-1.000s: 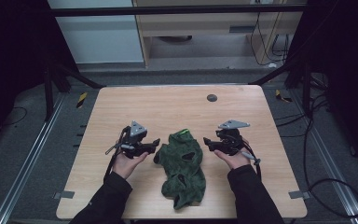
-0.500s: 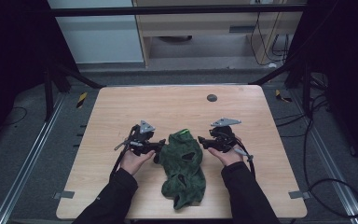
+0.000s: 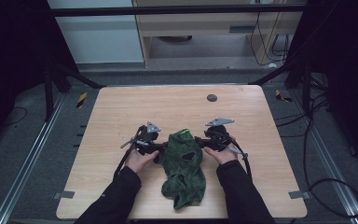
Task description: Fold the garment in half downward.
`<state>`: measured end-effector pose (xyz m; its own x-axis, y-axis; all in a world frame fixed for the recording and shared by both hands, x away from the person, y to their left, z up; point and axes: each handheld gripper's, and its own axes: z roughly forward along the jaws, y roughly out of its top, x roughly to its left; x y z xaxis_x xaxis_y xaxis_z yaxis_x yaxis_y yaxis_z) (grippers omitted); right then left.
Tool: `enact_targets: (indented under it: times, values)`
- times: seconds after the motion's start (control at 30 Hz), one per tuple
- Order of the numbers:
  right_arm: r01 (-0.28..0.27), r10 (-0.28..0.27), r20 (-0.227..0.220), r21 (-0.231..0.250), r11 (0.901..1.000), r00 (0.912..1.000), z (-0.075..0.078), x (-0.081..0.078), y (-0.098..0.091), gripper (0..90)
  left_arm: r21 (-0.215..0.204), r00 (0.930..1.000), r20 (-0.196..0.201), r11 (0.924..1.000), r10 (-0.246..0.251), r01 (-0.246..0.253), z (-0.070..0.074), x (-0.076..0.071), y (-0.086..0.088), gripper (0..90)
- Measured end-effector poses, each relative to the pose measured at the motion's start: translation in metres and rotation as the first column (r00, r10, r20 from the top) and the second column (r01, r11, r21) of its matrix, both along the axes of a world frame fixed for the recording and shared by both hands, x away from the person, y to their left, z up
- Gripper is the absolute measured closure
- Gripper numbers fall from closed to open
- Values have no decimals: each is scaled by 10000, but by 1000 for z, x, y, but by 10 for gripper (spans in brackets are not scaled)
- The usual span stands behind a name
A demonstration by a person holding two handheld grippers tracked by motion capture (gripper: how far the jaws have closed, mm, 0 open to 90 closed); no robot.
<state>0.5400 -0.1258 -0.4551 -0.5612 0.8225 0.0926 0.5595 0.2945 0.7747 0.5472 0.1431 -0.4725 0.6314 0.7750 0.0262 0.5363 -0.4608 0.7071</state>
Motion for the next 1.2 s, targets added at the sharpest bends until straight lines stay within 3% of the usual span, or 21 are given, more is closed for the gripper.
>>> enact_targets:
  times: [0.33, 0.7, 1.2]
  values:
    - [-119, 119, -358, -12, 9999, 9993, -10, 5, 7, 522, 146, 9993, -310, 9997, -191, 196, -10, 2, -3, 445]
    - [-367, 349, -859, -190, 9991, 9957, -23, 9, 12, 544, -31, 9954, -866, 9991, -417, 416, -15, 2, -7, 560]
    - [-652, 583, -1388, -456, 9968, 9886, -31, 9, 18, 659, -45, 9937, -1001, 9987, -506, 504, -17, -1, -12, 705]
